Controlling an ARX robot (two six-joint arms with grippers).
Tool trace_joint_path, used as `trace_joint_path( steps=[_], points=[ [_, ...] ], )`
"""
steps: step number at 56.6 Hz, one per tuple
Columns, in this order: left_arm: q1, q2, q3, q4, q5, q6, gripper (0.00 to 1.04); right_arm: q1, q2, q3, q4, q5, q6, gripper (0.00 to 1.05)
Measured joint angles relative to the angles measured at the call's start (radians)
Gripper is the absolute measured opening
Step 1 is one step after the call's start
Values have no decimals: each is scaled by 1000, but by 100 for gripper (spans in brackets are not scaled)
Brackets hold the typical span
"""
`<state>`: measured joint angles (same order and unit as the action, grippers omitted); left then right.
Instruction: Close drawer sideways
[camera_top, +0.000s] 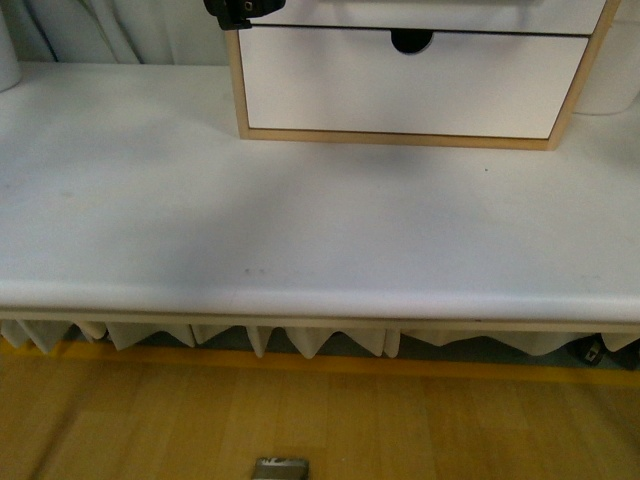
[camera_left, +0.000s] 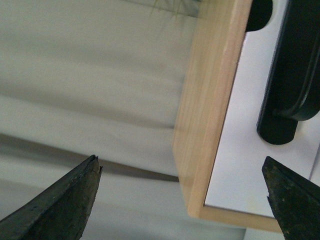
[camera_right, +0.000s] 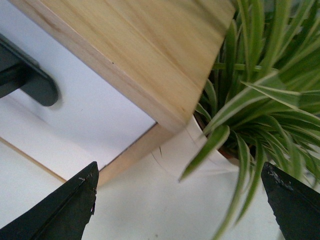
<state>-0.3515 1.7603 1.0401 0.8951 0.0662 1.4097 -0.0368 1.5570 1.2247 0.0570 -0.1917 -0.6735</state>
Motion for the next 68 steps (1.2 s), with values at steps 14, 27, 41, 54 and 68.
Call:
trace_joint_path(
  steps=[14,27,41,54,68],
  points=[
    [5,-277,-311,62,-150,-299,98,-34,-319,-306,51,-36,94,95],
    [29,-599,-615,26,-259,-503,98,-98,-679,-568,20,-55,198,95],
    [96,-961,-841,-242,-425,-748,98,-138,-996,-800,-10,-8,364,95],
    [122,-1088,-875,-359,-414,-901,98,-140,-1043,-834,-1,4,442,94],
    [237,-1245,-945,-479,-175,-1373,39,-2,-1169,-1020,117,180,652,36]
  ],
)
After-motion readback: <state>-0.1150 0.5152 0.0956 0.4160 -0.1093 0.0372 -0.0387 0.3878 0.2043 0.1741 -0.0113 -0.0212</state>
